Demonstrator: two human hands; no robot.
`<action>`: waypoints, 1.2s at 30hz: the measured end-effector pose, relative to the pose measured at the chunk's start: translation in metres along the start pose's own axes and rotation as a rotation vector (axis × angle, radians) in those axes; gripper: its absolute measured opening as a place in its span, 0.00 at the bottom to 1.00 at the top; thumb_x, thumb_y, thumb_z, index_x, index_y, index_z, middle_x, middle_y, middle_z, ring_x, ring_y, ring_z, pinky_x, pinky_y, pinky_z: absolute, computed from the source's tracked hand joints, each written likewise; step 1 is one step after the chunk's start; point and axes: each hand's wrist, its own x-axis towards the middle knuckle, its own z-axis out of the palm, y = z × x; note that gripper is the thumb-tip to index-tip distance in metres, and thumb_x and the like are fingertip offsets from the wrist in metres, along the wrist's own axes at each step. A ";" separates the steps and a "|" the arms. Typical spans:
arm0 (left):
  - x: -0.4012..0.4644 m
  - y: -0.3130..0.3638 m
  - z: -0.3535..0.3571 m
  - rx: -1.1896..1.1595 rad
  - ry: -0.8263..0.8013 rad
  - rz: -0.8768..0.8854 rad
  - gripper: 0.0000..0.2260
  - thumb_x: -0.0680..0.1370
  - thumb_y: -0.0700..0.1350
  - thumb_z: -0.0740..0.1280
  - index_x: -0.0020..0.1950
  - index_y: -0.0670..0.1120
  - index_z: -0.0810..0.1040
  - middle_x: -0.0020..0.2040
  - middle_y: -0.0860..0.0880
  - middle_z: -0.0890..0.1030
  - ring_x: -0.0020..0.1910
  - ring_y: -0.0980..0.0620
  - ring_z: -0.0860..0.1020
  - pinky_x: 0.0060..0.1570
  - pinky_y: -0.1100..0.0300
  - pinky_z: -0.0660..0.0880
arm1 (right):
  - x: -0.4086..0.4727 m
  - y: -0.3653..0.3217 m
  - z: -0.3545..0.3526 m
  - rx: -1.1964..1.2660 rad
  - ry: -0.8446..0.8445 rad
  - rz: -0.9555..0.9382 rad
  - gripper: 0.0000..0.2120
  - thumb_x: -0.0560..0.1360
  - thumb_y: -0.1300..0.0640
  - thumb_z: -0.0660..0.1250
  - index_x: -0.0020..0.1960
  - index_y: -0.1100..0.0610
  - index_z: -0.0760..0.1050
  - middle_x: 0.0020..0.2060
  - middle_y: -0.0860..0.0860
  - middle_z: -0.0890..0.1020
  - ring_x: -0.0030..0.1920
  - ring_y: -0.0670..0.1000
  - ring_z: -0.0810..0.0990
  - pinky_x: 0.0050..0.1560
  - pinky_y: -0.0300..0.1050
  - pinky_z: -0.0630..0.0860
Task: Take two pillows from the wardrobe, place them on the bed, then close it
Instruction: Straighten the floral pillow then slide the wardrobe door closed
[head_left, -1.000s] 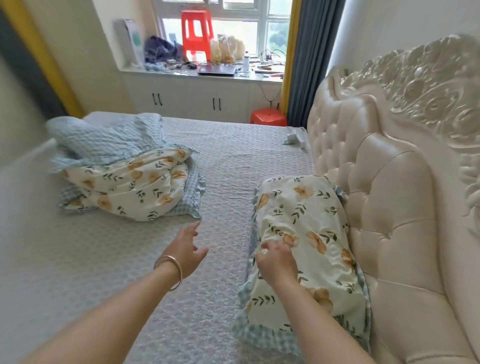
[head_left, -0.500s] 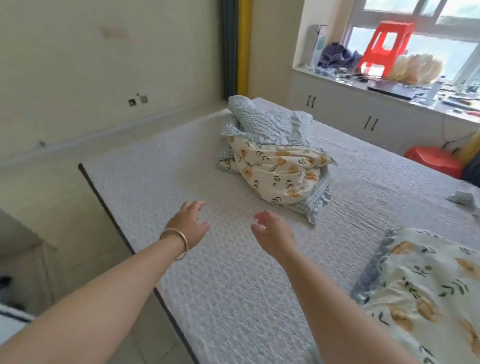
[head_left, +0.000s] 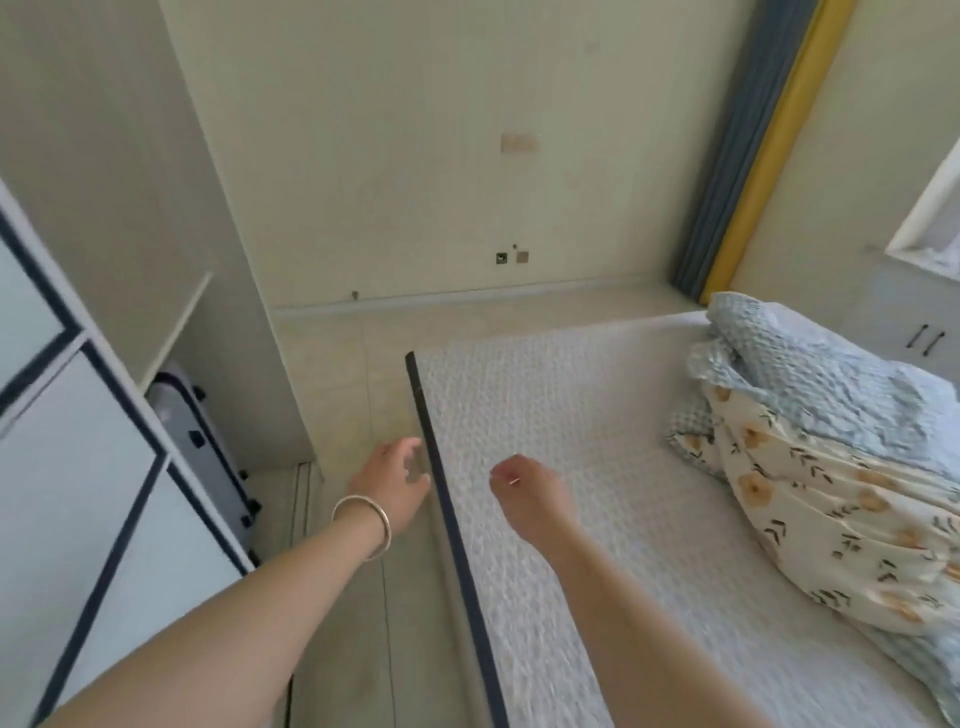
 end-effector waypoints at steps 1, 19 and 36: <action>0.008 -0.010 -0.011 0.007 0.023 -0.028 0.21 0.76 0.47 0.64 0.68 0.51 0.67 0.64 0.51 0.72 0.56 0.52 0.76 0.57 0.56 0.73 | 0.013 -0.015 0.010 -0.001 -0.026 -0.022 0.14 0.78 0.54 0.57 0.59 0.54 0.76 0.57 0.51 0.79 0.54 0.52 0.78 0.49 0.42 0.73; 0.077 -0.084 -0.187 0.042 0.652 -0.331 0.19 0.76 0.49 0.63 0.67 0.55 0.66 0.64 0.53 0.70 0.55 0.54 0.76 0.51 0.54 0.77 | 0.148 -0.308 0.139 0.384 -0.417 -0.554 0.09 0.76 0.58 0.61 0.44 0.49 0.78 0.41 0.48 0.82 0.40 0.47 0.80 0.33 0.32 0.70; 0.134 -0.062 -0.311 0.777 1.241 -0.184 0.21 0.65 0.40 0.66 0.58 0.42 0.73 0.60 0.44 0.77 0.62 0.47 0.68 0.61 0.50 0.71 | 0.186 -0.476 0.132 0.988 -0.903 -0.678 0.04 0.75 0.58 0.65 0.42 0.52 0.77 0.37 0.50 0.77 0.39 0.49 0.76 0.44 0.42 0.73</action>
